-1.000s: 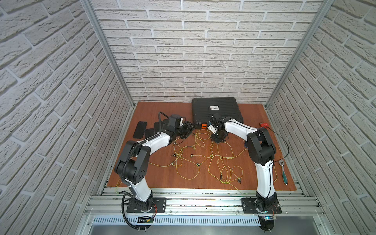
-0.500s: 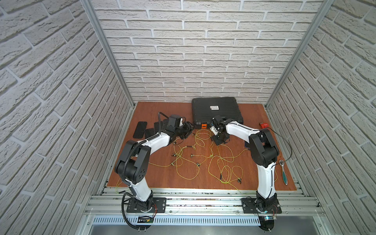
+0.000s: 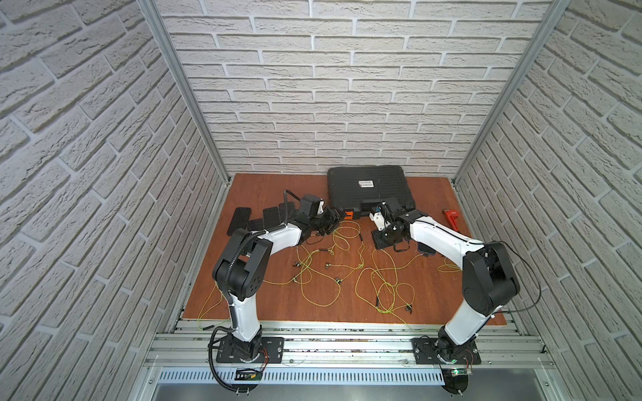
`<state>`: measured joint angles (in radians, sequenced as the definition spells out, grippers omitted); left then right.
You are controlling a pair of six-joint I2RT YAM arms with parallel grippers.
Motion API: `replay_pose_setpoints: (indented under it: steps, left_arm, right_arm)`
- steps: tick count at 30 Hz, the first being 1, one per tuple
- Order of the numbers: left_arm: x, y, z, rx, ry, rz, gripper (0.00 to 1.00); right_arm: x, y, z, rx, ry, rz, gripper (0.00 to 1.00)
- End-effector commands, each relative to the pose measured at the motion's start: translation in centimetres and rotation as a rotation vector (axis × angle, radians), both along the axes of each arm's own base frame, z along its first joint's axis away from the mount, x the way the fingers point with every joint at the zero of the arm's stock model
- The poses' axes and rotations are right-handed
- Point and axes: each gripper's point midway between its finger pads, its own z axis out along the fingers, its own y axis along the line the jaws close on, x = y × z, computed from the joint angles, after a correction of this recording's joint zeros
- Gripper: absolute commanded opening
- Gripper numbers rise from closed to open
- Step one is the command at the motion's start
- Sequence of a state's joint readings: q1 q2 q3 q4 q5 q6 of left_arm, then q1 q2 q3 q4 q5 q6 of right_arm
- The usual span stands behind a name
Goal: Plug wired earphones into phones
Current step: Pick up the wired earphone from the center of the board.
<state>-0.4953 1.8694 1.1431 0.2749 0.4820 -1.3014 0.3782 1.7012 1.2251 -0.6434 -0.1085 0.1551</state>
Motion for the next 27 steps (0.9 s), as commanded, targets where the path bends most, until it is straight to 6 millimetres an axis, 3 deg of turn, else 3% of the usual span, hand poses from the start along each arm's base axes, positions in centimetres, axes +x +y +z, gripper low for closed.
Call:
replay_pose_setpoints:
  steps: [1,13,27]
  left_arm:
    - [0.1,-2.5,1.7,-0.048,-0.068,-0.072,0.54]
    - [-1.4,-6.4,-1.1,-0.091,0.039,-0.120,0.47]
    - [-2.6,-6.7,-2.3,-0.083,0.092,-0.127,0.32]
  right_arm:
    - [-0.6,1.9,1.2,0.105,-0.018,0.019,0.06]
    - [-0.8,5.1,3.0,0.188,-0.061,0.088,0.06]
    - [-0.2,5.2,2.7,0.138,-0.069,0.094,0.05]
